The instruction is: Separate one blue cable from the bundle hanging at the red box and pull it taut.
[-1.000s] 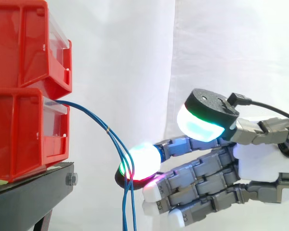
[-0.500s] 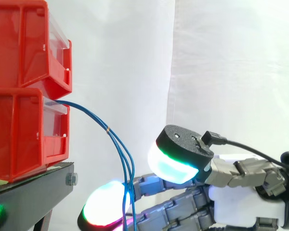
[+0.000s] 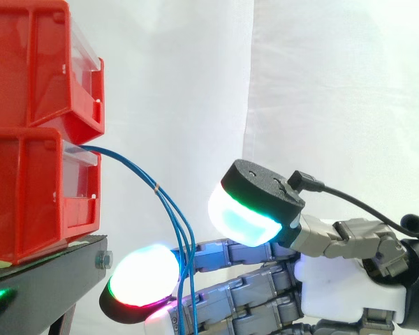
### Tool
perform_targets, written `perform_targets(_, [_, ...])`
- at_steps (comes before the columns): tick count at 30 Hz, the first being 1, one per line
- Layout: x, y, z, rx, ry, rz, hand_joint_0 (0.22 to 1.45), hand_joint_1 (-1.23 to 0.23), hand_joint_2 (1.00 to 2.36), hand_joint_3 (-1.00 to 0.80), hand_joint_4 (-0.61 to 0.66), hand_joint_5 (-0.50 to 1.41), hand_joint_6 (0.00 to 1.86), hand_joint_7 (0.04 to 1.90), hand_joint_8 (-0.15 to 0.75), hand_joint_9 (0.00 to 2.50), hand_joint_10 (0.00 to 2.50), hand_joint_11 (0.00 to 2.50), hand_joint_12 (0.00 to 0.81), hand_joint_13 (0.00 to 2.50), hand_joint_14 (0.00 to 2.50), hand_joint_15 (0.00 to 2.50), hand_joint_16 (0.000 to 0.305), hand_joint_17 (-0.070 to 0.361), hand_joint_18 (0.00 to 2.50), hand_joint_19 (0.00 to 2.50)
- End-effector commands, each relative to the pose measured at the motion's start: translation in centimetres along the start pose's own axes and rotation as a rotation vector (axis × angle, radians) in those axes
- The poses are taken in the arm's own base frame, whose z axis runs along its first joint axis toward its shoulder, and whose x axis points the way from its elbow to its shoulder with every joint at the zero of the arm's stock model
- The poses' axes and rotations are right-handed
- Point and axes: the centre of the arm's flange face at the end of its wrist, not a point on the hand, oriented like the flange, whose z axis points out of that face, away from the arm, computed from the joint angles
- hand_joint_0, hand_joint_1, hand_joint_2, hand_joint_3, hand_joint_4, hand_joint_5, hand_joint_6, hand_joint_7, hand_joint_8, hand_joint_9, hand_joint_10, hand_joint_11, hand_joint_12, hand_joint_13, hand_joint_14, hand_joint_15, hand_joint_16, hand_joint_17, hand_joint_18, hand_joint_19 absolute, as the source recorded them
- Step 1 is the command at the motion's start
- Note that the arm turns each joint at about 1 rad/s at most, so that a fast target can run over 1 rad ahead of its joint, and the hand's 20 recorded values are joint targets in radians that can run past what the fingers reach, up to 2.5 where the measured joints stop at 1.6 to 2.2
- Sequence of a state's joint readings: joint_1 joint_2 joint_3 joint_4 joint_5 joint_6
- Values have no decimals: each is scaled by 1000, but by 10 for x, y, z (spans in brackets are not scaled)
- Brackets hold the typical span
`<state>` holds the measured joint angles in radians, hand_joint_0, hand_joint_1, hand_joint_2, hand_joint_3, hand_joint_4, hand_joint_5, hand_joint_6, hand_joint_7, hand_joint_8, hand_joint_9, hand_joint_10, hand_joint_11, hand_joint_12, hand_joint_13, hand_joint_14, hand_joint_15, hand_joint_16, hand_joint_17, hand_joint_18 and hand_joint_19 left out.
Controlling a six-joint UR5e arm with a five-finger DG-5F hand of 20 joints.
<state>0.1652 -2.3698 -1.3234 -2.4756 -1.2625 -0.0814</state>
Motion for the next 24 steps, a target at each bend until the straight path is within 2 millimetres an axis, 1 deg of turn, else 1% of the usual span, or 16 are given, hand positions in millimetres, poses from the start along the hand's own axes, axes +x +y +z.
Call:
perform_targets(1, [-4,-1,0,1,1,47,604,-614,1004,-456,257,-182,503,827,318,639,8,270,252,576,7,188,24,55,669,150])
perform_targets(7, [-8,0,1,-5,14,78,609,-608,1005,-451,270,-176,503,866,319,646,9,277,252,591,7,195,24,54,674,149])
perform_targets(13, [-8,6,6,-17,14,78,625,-607,1006,-431,283,-165,503,926,320,652,8,268,252,596,7,194,24,54,691,151])
perform_targets(20, [-3,13,11,-36,17,72,643,-622,1007,-422,286,-156,504,969,319,667,10,270,249,614,7,206,24,53,708,161])
perform_targets(24, [2,15,12,-46,20,67,669,-584,1008,-426,287,-150,503,993,319,691,9,279,245,636,7,205,23,52,723,162])
